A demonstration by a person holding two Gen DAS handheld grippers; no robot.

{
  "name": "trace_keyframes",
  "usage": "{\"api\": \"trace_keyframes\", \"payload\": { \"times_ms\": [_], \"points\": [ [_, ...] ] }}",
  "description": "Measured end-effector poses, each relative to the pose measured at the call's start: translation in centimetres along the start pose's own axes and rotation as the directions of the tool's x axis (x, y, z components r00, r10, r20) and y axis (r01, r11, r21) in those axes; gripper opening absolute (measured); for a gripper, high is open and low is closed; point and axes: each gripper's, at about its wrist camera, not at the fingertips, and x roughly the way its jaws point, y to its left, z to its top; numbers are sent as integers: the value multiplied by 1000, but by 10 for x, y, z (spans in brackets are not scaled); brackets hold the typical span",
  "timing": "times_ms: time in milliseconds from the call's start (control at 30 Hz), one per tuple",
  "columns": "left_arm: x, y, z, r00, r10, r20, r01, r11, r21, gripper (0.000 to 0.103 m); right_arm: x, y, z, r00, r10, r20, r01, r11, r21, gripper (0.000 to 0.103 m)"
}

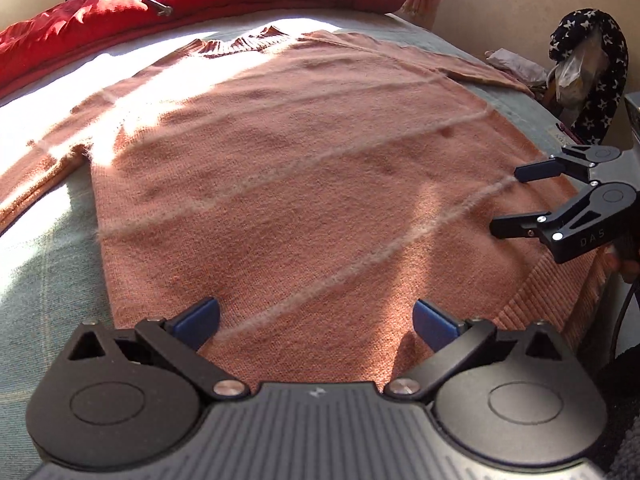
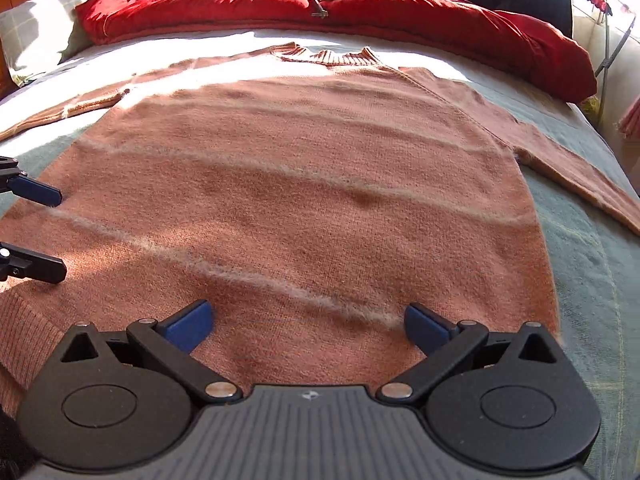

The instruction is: Fold clothes

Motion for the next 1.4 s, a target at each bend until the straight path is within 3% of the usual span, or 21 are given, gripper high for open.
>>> {"api": "trace_keyframes", "payload": {
  "times_ms": [167, 333, 533, 633, 733, 900, 1067, 1233, 1300, 1400],
  "points": [
    [6, 1, 27, 998, -4, 63, 4, 1000, -4, 102, -10, -23, 2, 996, -78, 31, 75, 992, 105, 103],
    [14, -3, 50, 993, -22, 115, 18, 999, 28, 102, 4, -25, 1, 995, -103, -14, 104, 988, 116, 103],
    [38, 13, 50, 998, -41, 48, 43, 998, -54, 102, 10, -32, -4, 996, -85, -24, 88, 980, 176, 103],
    [36, 19, 54, 996, -67, 65, 72, 994, -78, 102, 13, -33, -4, 996, -90, -24, 93, 972, 217, 103],
    [29, 24, 73, 990, -73, 123, 81, 994, -67, 102, 14, -29, -3, 994, -106, -28, 109, 974, 198, 103],
    [33, 34, 114, 976, -15, 218, 15, 1000, -1, 102, 12, -28, -3, 994, -110, -25, 113, 974, 196, 103],
    [62, 66, 140, 981, 24, 194, -5, 995, -98, 102, 11, -27, -3, 993, -118, -27, 121, 973, 196, 103],
    [86, 102, 131, 992, 83, 99, -58, 971, -232, 102, 10, -29, -3, 993, -114, -34, 119, 974, 193, 103],
    [78, 112, 125, 986, 127, 108, -95, 961, -261, 102, 9, -29, -2, 993, -110, -40, 116, 974, 193, 103],
    [52, 128, 123, 977, 137, 163, -81, 947, -312, 102, 7, -30, 2, 993, -112, -45, 119, 973, 200, 103]
  ]
}}
